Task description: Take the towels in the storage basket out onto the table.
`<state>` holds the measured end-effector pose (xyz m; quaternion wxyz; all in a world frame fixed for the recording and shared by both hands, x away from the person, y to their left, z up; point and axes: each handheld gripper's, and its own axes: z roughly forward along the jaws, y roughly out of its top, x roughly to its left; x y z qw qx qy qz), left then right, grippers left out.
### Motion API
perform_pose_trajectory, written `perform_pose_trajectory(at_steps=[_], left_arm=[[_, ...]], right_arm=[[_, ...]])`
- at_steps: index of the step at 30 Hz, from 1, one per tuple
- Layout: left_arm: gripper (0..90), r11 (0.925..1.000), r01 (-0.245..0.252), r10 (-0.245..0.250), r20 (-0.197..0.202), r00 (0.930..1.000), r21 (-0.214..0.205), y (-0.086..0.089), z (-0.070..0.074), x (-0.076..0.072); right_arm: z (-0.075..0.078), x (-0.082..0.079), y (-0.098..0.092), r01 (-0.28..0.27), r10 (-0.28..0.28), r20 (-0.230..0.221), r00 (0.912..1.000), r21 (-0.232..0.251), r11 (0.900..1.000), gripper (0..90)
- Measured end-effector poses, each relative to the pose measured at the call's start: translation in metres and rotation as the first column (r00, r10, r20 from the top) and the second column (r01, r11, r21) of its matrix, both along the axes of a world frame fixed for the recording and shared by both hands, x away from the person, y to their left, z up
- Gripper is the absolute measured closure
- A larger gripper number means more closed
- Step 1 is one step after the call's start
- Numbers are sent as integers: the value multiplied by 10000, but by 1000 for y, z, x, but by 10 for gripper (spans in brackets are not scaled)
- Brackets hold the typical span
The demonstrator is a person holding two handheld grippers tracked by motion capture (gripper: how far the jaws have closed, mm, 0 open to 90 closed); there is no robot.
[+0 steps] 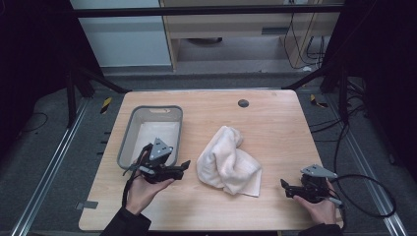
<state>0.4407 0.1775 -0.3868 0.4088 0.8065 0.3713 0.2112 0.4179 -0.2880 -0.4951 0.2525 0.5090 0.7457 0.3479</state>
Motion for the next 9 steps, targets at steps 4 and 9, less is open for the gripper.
perform_pose_trajectory(at_steps=[4, 9], left_arm=[[248, 9990, -407, 407, 35, 9992, -196, 11, -3, -2], [247, 9940, -877, 888, 134, 9960, -647, 34, -7, -6]], right_arm=[[0, 0, 1, 27, -27, -86, 10000, 50, 10000, 69], [-1, -1, 0, 44, -44, -31, 10000, 49, 10000, 68]])
